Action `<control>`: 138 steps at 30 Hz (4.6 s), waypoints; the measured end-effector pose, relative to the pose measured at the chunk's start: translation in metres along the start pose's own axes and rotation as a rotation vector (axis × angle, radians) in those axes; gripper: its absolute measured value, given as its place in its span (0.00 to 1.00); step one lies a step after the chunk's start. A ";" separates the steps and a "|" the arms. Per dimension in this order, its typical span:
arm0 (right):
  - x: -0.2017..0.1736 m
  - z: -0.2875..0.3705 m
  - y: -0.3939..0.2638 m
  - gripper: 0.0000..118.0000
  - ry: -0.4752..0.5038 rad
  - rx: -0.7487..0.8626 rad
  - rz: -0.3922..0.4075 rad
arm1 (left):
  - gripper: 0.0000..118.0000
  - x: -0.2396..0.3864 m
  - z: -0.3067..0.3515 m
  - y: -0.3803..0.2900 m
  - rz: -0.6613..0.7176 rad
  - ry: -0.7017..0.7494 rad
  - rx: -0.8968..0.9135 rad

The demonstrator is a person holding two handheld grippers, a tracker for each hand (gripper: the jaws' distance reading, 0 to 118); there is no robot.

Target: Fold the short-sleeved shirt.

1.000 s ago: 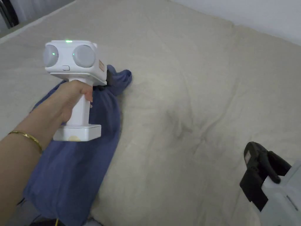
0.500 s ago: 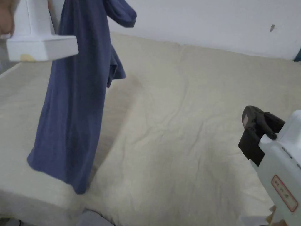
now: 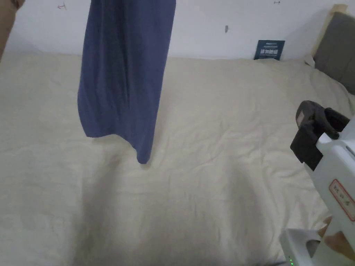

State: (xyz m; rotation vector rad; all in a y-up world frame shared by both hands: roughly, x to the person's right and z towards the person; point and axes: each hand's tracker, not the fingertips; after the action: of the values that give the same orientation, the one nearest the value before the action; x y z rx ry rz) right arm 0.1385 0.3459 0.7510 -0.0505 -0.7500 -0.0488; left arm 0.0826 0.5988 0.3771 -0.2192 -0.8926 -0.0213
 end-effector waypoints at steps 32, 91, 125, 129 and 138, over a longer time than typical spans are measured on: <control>-0.001 -0.056 -0.046 0.01 -0.027 -0.176 0.017 | 1.00 0.008 -0.018 -0.316 0.060 0.010 -0.191; -0.006 -0.151 -0.123 0.01 -0.044 -0.414 0.029 | 0.02 -0.089 -0.242 -0.418 0.145 0.193 -0.935; -0.066 -0.414 -0.202 0.01 0.012 -1.181 -0.025 | 0.02 -0.092 -0.103 -0.410 0.223 0.108 -0.672; -0.051 -0.406 -0.188 0.01 0.034 -1.169 -0.082 | 0.02 -0.100 -0.106 -0.409 0.251 0.128 -0.671; 0.005 -0.354 -0.061 0.00 0.139 -0.917 -0.114 | 0.02 -0.109 -0.076 -0.352 0.319 0.122 -0.536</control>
State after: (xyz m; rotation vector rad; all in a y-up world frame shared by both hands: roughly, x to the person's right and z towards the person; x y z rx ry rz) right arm 0.3785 0.2623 0.4974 -0.8688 -0.5400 -0.4976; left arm 0.0340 0.2320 0.3107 -0.8499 -0.7077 0.0231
